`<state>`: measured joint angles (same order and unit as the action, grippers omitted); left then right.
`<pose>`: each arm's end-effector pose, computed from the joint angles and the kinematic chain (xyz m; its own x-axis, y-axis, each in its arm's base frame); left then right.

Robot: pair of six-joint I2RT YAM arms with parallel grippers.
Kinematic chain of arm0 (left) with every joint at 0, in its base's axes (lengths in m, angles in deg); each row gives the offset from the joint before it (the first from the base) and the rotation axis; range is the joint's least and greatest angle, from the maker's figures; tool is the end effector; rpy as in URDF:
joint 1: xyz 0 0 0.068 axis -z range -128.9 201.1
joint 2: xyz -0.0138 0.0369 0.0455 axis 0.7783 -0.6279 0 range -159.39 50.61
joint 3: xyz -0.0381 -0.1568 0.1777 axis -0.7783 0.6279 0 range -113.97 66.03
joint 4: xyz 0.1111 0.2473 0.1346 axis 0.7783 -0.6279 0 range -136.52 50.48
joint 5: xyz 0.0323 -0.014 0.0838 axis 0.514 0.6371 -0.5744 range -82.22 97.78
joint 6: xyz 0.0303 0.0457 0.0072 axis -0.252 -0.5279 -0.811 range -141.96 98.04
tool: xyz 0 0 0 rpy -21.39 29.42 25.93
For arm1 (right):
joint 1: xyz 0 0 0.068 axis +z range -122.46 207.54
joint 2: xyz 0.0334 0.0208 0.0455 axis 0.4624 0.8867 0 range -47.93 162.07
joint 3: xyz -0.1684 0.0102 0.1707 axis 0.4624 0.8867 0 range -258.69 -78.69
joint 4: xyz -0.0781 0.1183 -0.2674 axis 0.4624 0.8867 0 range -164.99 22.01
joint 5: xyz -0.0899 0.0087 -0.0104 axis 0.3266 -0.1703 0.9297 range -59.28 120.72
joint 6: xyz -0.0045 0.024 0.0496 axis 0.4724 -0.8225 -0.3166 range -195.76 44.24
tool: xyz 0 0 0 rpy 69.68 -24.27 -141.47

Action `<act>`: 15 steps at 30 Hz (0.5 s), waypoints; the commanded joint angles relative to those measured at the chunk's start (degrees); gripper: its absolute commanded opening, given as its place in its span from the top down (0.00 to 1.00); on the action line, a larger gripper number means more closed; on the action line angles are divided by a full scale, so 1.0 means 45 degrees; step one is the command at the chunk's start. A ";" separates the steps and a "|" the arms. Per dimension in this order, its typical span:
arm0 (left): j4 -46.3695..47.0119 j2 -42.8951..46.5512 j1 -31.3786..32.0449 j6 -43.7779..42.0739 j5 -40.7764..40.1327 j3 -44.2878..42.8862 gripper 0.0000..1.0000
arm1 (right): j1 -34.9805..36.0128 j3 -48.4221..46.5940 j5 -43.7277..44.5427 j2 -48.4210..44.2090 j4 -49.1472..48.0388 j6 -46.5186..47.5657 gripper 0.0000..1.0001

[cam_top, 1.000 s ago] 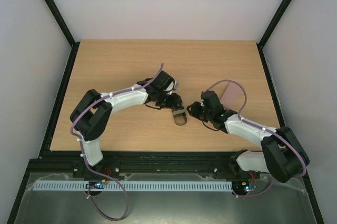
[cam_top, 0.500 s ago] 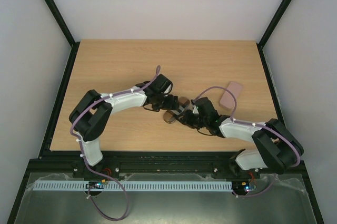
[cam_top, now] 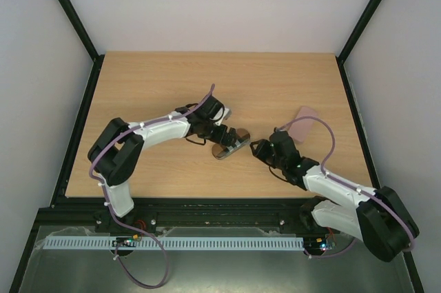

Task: Organize the sunglasses
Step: Adjust the sunglasses case at the center of the board, then adjust the glasses cleaning cloth in the sunglasses case.

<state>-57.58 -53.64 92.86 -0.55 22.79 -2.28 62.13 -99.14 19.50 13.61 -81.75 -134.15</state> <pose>0.2996 -0.2805 0.1263 -0.8381 0.2755 -0.4708 0.4842 0.7732 -0.4096 0.2090 0.1530 0.1087 -0.8303 0.4421 -0.3393 0.0342 0.6481 0.7607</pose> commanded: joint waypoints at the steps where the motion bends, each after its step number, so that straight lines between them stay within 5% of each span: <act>1: -0.0493 -0.0110 0.0160 -0.1985 0.0737 -0.0534 0.01 | -0.0561 0.0486 0.1106 -0.0471 0.0980 -0.0516 0.68; 15: -0.1919 -0.1880 0.0622 -0.3175 0.0457 -0.1643 0.01 | -0.0930 0.0748 -0.1691 0.1318 -0.0780 -0.0157 0.68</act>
<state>-63.16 -60.52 95.09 -12.12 24.91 -7.59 58.20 -96.06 16.02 17.46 -81.16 -135.37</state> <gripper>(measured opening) 0.988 0.319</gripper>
